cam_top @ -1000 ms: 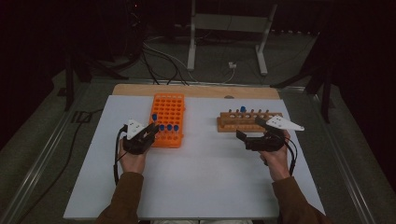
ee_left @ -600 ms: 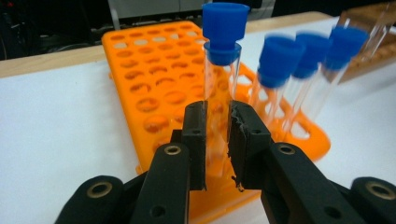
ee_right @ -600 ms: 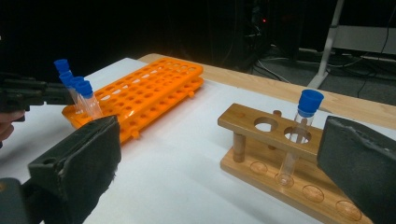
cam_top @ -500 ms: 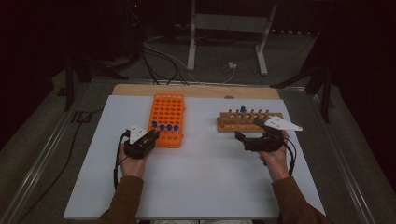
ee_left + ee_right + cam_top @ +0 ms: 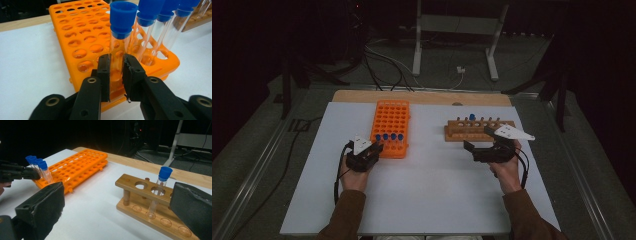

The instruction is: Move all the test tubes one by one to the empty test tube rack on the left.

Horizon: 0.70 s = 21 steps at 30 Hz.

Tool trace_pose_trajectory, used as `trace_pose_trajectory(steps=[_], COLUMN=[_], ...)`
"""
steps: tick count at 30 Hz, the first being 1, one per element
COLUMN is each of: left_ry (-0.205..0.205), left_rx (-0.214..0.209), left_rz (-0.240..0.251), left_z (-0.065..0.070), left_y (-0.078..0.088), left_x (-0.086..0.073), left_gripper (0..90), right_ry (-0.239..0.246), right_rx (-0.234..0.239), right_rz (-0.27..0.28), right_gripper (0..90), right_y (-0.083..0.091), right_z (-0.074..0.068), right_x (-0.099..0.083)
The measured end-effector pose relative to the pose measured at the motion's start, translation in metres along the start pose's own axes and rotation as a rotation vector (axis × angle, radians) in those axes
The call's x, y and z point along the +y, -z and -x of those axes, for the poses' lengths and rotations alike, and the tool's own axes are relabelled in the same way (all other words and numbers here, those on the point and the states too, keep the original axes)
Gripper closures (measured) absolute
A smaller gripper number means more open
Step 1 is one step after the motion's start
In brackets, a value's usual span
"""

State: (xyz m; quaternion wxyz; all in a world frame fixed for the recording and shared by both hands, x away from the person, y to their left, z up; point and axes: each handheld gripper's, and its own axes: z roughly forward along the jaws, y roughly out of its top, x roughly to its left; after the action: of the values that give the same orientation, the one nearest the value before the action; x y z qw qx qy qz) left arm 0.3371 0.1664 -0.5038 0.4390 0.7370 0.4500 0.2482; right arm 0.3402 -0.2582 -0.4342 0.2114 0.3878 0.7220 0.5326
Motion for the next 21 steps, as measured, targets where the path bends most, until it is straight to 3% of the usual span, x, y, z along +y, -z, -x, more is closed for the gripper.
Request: trace_pose_trajectory(steps=[5, 13, 18, 21], left_ry=[0.0, 0.036, 0.067, 0.105], left_rx=[-0.01, -0.048, -0.012, 0.015], left_rz=[-0.009, 0.083, 0.14, 0.167], left_z=[0.001, 0.002, 0.004, 0.002], left_y=[0.007, 0.041, 0.059, 0.064], left_x=[0.001, 0.006, 0.007, 0.008], left_gripper=[63.3, 46.0, 18.5, 7.2], right_ry=[-0.005, 0.003, -0.002, -0.003], right_rx=[-0.004, -0.01, -0.017, -0.026], right_rz=[0.001, 0.003, 0.003, -0.007], right_gripper=[0.0, 0.0, 0.0, 0.0], right_y=[0.001, 0.002, 0.001, -0.002], right_z=[0.002, 0.003, 0.005, 0.008], right_x=[0.0, 0.003, 0.005, 0.007])
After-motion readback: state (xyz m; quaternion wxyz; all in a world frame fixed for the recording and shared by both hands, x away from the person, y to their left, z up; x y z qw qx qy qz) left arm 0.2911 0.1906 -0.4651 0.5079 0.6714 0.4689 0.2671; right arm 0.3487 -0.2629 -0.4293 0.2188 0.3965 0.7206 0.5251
